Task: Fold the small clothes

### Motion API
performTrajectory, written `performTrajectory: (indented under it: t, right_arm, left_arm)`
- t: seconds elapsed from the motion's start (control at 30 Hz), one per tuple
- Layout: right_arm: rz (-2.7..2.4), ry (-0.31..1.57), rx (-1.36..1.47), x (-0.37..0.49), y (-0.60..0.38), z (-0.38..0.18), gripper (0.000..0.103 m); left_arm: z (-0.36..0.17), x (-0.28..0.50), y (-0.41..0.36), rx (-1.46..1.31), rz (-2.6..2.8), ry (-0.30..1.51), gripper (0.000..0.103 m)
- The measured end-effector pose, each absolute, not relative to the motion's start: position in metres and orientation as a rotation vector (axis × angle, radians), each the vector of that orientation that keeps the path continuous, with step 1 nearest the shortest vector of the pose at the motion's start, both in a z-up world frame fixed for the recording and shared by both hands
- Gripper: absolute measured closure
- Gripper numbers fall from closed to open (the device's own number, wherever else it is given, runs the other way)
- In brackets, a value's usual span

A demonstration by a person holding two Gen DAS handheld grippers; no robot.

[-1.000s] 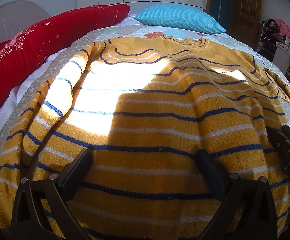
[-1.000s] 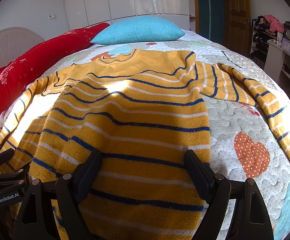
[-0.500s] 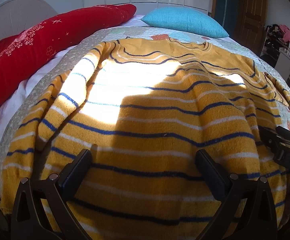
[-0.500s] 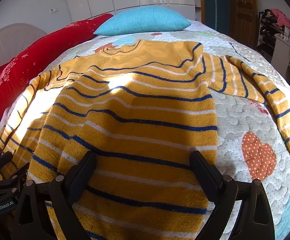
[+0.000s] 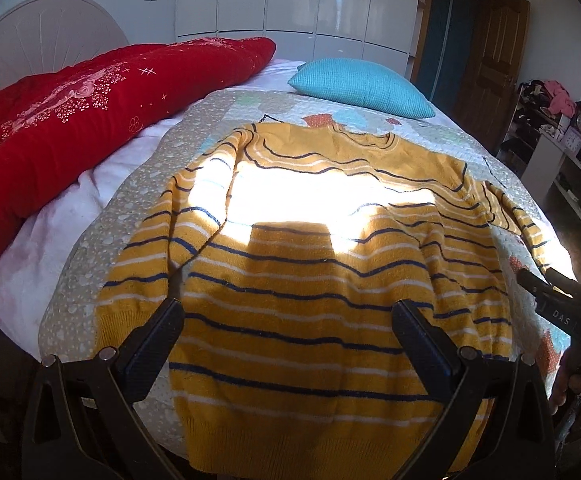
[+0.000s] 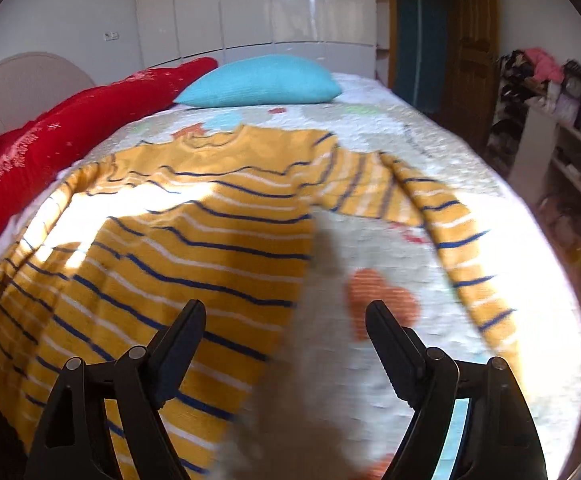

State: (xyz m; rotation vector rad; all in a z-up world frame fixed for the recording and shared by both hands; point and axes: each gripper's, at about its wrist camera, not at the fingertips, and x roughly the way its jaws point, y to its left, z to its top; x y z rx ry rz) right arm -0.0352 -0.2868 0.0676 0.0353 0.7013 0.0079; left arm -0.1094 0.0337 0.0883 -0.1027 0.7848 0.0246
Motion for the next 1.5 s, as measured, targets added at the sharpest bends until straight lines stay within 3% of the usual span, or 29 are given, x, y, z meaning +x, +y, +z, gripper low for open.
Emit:
performTrajectory:
  t: [0.2, 0.27, 0.33, 0.4, 0.6, 0.67, 0.7, 0.77, 0.83, 0.87, 1.07, 1.23, 1.27, 1.3, 1.33, 1.37, 1.5]
  right_arm:
    - [-0.227, 0.783, -0.134, -0.049, -0.381, 0.046, 0.018]
    - [-0.179, 0.828, -0.149, -0.044, -0.392, 0.033, 0.028]
    - [-0.104, 0.843, -0.127, -0.041, -0.396, 0.029, 0.066]
    - [-0.128, 0.842, -0.116, -0.031, -0.403, 0.038, 0.094]
    - [-0.359, 0.72, 0.108, 0.007, -0.489, 0.092, 0.094]
    - [-0.5, 0.735, 0.213, 0.018, -0.53, 0.095, 0.08]
    - [-0.544, 0.769, 0.261, 0.023, -0.547, 0.094, 0.064]
    - [-0.553, 0.766, 0.342, 0.017, -0.559, 0.095, 0.057]
    - [-0.533, 0.733, 0.336, 0.005, -0.543, 0.099, 0.033]
    - [-0.521, 0.72, 0.313, -0.002, -0.532, 0.1, 0.029]
    - [-0.346, 0.758, 0.222, -0.023, -0.452, 0.081, 0.028]
    - [-0.213, 0.805, 0.199, -0.029, -0.393, 0.056, 0.028]
    - [-0.192, 0.811, 0.197, -0.027, -0.382, 0.054, 0.028]
    - [-0.17, 0.815, 0.192, -0.026, -0.371, 0.051, 0.028]
    - [-0.152, 0.816, 0.183, -0.027, -0.363, 0.051, 0.028]
    - [-0.138, 0.817, 0.17, -0.027, -0.354, 0.051, 0.028]
    - [-0.083, 0.822, 0.152, -0.032, -0.328, 0.053, 0.028]
  left_arm:
    - [0.078, -0.106, 0.022, -0.101, -0.019, 0.793, 0.0]
    - [0.075, -0.103, 0.017, -0.099, -0.03, 0.811, 0.0]
    - [0.074, -0.102, 0.014, -0.095, -0.04, 0.817, 0.0]
    - [0.077, -0.102, 0.013, -0.085, -0.034, 0.809, 0.0]
    - [0.09, -0.101, 0.036, -0.115, 0.017, 0.767, 0.0]
    - [0.094, -0.099, 0.049, -0.13, 0.043, 0.756, 0.0]
    - [0.096, -0.099, 0.057, -0.137, 0.061, 0.752, 0.0]
    - [0.097, -0.098, 0.076, -0.15, 0.103, 0.743, 0.0]
    - [0.094, -0.095, 0.097, -0.157, 0.151, 0.744, 0.0]
    - [0.091, -0.093, 0.108, -0.16, 0.177, 0.749, 0.0]
    - [0.065, -0.066, 0.166, -0.156, 0.28, 0.796, 0.0]
    - [0.046, -0.037, 0.161, -0.087, 0.207, 0.865, 0.0]
    - [0.039, -0.03, 0.161, -0.082, 0.207, 0.892, 0.014]
    - [0.032, -0.022, 0.162, -0.084, 0.204, 0.932, 0.054]
    - [0.025, -0.014, 0.167, -0.096, 0.203, 0.981, 0.073]
    - [0.023, -0.01, 0.176, -0.128, 0.213, 0.999, 0.081]
    - [0.043, 0.0, 0.22, -0.114, 0.449, 0.911, 0.085]
